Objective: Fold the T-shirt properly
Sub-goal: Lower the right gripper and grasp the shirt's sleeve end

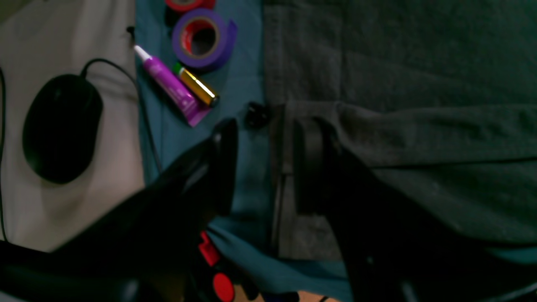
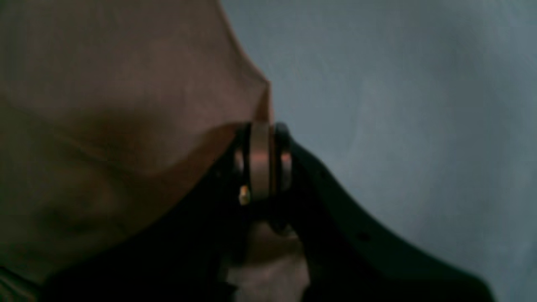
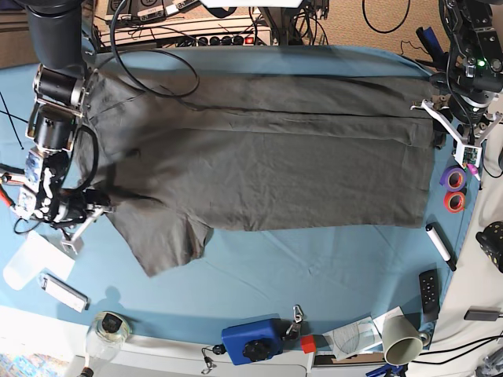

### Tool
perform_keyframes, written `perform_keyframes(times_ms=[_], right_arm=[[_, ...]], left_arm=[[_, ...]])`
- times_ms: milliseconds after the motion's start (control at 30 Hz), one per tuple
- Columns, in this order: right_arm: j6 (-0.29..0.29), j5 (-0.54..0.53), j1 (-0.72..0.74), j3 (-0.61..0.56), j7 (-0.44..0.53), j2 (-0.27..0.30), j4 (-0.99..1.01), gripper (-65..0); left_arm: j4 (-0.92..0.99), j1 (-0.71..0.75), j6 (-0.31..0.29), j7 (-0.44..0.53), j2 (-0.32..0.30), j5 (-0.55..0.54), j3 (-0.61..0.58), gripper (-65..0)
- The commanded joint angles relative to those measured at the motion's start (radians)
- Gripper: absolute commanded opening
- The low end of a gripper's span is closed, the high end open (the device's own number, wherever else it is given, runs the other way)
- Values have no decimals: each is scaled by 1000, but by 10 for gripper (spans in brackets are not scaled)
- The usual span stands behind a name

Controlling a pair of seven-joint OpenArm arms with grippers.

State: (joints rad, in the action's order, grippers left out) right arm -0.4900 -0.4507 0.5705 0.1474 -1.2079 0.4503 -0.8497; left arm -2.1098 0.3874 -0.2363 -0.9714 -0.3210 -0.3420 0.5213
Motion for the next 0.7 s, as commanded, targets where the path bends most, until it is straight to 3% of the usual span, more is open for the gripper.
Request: perform_keyframes(times_ms=[0,133,267,400,667], right_arm=[[0,-40,39,3,-3,30,-40,-650],[0,-109,38,5,-89,43,-89,-650],[2,-145,-10,5,-101,53,-140,-650],[42,-153,-134,7,-99,63,-283,-650],[46,-159,-409,135,-110,62,-657,-650]], left_arm=[[-18,-3,4,15,-11,-2,7,-424],[-18,-3,4,15,-11,-2,7,-424],[-18,-3,4,14,-9,-2,7,-424],[-18,-3,4,15,-9,-2,7,-424],[-18,-3,4,14,-9,-2,7,-424]])
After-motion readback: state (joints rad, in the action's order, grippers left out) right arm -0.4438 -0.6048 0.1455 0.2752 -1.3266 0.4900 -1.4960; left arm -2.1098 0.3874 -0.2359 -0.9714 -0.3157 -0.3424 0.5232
